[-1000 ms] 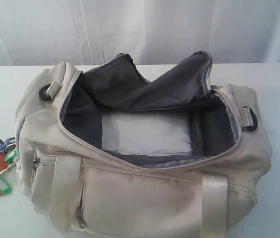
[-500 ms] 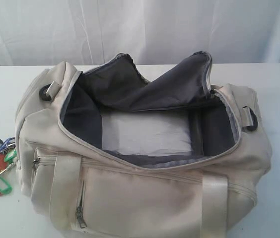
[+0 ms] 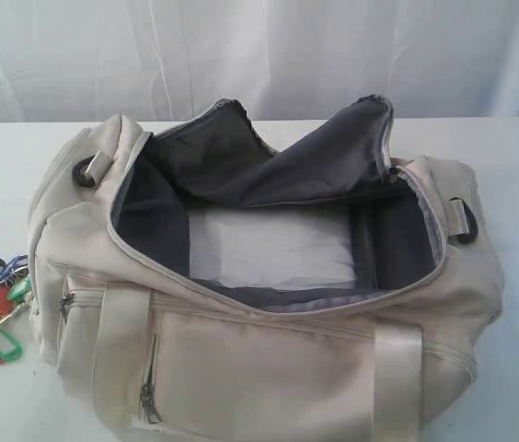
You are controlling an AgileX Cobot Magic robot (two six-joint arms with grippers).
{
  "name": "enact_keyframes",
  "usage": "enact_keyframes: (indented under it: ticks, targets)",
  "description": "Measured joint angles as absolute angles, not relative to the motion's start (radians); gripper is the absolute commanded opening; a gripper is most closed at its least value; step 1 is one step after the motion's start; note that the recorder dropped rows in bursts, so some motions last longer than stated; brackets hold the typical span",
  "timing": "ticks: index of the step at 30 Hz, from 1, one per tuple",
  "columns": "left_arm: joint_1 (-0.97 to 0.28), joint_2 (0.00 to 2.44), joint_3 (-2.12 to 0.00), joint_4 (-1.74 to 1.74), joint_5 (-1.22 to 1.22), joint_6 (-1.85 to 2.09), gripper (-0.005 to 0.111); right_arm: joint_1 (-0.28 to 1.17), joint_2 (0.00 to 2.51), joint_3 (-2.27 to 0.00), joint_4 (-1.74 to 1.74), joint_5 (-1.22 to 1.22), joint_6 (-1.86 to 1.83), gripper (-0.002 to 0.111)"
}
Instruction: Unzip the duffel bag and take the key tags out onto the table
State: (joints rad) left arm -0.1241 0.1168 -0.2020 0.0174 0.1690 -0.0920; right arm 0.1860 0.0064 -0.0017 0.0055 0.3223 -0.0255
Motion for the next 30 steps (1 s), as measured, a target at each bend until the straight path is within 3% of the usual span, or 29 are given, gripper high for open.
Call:
enact_keyframes:
  ticks: [6, 14, 30]
  targets:
    - [-0.026, 0.011, -0.014, 0.012, 0.059, -0.198, 0.000, 0.186, 0.006, -0.002, 0.006, 0.322, -0.025, 0.000]
    - [-0.014, 0.005, -0.004, 0.020, 0.203, -0.190, 0.000, 0.186, 0.006, -0.002, 0.006, 0.322, -0.025, 0.000]
    - [-0.014, 0.005, -0.004, 0.022, 0.221, -0.220, 0.000, 0.186, 0.006, -0.002, 0.006, 0.322, -0.025, 0.000]
